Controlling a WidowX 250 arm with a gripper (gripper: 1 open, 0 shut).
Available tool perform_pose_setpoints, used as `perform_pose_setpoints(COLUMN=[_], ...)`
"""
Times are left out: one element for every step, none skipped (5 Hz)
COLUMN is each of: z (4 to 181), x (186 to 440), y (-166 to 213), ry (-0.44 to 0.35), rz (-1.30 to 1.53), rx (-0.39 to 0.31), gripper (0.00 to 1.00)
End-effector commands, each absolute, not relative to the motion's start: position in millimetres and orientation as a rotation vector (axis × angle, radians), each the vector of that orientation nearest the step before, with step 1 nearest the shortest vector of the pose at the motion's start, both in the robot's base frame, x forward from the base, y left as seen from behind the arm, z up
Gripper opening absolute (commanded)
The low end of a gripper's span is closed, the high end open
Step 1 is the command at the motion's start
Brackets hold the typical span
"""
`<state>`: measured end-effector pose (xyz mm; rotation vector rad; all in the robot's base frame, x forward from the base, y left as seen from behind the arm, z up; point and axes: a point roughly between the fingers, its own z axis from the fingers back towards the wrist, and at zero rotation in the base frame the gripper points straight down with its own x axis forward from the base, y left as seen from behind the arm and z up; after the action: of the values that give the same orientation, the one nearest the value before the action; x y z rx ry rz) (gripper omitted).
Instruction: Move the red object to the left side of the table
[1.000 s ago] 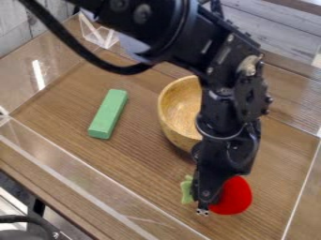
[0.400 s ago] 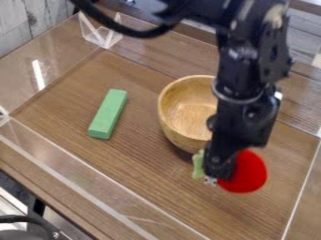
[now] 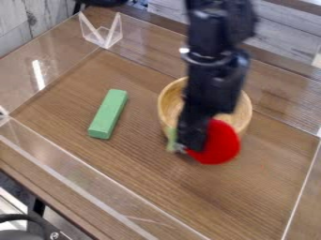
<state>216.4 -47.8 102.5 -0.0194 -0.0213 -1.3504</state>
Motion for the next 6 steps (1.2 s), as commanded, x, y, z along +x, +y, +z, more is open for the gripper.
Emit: perform_pose_setpoints(z=[99.7,80.9,61.2,45.4,32.7,23.6], x=[214.9,203.4,199.7,202.4,205.7,208.0], y=[-15.9,10.6,26.5,22.4,15.9,9.2], ry=[-0.068,-0.062,-0.054,-0.038,-0.018,-0.002], rz=[-1.373,-1.364,-1.373,-1.402,-1.414,-1.432], rx=[0.004,0.005,-0.002,-0.016,-0.038,-0.049], gripper=[0.00,0.00,0.00,0.00,0.00,0.00])
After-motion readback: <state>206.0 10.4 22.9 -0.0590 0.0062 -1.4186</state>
